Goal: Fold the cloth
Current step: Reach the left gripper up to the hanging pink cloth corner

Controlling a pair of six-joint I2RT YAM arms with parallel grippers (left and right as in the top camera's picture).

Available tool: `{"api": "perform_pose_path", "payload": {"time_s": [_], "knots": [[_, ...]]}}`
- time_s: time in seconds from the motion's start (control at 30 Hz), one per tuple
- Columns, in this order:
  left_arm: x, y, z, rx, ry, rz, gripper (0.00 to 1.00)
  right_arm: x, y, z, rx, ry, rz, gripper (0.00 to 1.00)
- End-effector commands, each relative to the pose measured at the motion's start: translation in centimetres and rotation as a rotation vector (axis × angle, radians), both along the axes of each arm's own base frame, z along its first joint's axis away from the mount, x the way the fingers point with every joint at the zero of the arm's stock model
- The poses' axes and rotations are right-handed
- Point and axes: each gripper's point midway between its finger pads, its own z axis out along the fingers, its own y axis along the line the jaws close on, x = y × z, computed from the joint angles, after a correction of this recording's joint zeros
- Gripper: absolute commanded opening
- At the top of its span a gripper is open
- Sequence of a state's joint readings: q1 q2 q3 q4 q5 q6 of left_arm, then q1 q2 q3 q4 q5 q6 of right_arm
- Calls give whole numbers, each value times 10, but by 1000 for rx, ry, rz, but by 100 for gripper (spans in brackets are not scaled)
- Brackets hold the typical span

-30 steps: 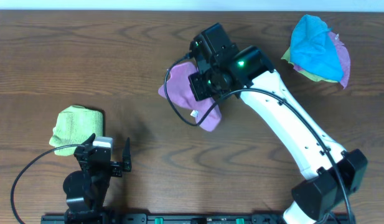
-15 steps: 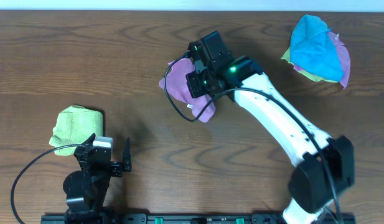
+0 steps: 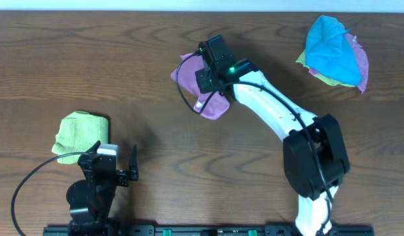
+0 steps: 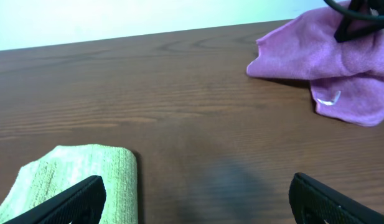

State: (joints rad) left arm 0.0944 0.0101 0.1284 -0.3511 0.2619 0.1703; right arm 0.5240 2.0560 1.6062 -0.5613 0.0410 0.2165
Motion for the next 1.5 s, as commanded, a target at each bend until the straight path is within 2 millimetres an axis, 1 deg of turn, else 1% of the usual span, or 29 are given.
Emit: {"api": "perform_pose_path", "payload": {"time_s": [0.0, 0.07, 0.17, 0.27, 0.33, 0.4, 0.47, 0.57, 0.7, 0.77, 0.8, 0.9, 1.0, 1.13, 1.2, 1.27, 1.33, 1.43, 1.47], "knots": [[-1, -1, -10, -57, 30, 12, 95, 14, -25, -12, -53, -12, -71, 52], [-1, -1, -10, -94, 35, 24, 95, 21, -41, -10, -101, -40, -118, 99], [-1, -1, -10, -155, 43, 45, 95, 27, -58, -8, -161, -68, -167, 99], [-1, -7, -10, -205, 51, 26, 95, 22, -65, -8, -143, -32, -242, 99], [-3, -16, -8, -222, 51, -26, 95, 13, -69, -6, -106, 19, -321, 99], [-4, -24, -7, -259, 56, -62, 95, 2, -68, -4, -71, 73, -351, 99], [-4, -25, -5, -337, 67, -40, 95, -13, -68, -2, -44, 136, -372, 99], [-4, -25, 5, -415, 67, -16, 95, -34, -72, 7, -23, 212, -415, 99], [-3, -25, 17, -509, 108, 19, 95, -55, -73, 17, 37, 306, -468, 99], [0, -29, 22, -535, 172, 13, 95, -63, -65, 20, 97, 363, -446, 99], [3, -31, 24, -543, 212, 9, 95, -67, -60, 20, 126, 391, -431, 99], [13, -35, 30, -558, 308, 5, 95, -71, -58, 20, 135, 415, -426, 99], [31, -34, 36, -573, 425, 27, 95, -77, -53, 20, 160, 454, -410, 99], [54, -42, 46, -613, 552, 5, 95, -84, -50, 19, 177, 495, -412, 99], [70, -52, 51, -657, 643, -39, 95, -84, -51, 19, 179, 498, -418, 99], [81, -61, 54, -677, 706, -70, 95, -82, -53, 19, 178, 494, -425, 99], [90, -74, 54, -672, 762, -112, 95, -77, -60, 19, 175, 480, -444, 99], [102, -104, 55, -666, 814, -228, 95, -68, -75, 19, 185, 469, -480, 99], [107, -111, 54, -659, 809, -251, 95, -66, -80, 19, 187, 470, -494, 99]]}}
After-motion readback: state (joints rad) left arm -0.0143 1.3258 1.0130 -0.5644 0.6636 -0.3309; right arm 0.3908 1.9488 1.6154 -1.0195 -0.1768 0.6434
